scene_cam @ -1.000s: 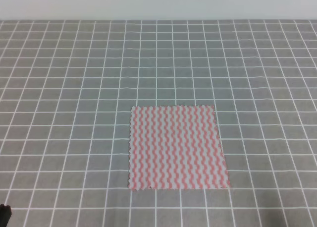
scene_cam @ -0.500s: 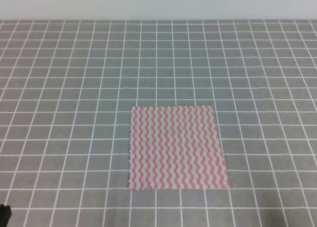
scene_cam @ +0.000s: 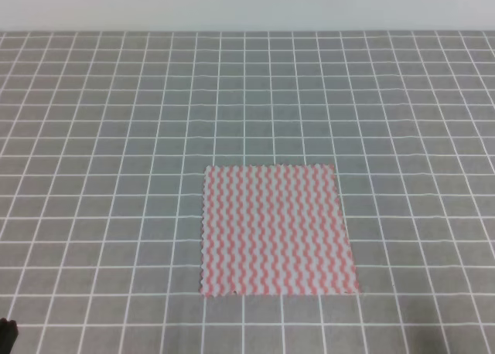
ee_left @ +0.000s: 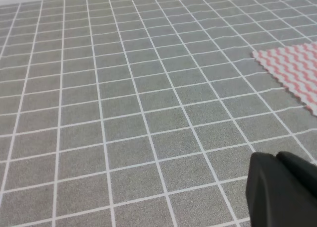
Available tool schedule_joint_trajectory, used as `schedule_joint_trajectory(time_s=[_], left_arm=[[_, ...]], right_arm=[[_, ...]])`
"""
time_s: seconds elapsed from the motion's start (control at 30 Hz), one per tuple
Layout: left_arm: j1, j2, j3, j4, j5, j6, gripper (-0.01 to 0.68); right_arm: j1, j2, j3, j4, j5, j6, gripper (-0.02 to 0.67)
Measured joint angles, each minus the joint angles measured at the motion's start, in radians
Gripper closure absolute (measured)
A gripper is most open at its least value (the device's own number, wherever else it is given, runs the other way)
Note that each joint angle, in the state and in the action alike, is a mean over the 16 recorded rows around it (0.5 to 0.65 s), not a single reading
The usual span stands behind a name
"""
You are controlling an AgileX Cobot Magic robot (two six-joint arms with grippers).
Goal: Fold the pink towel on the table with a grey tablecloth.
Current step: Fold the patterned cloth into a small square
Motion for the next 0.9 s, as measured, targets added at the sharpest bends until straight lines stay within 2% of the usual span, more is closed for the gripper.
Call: schedule_joint_trajectory(time_s=[0.9], left_arm=[[0.000,0.011,-0.006,0.001,-0.003,0.000,0.674]], right_arm=[[0.000,-0.024,0.019,0.026,-0.011,0.002,0.665]])
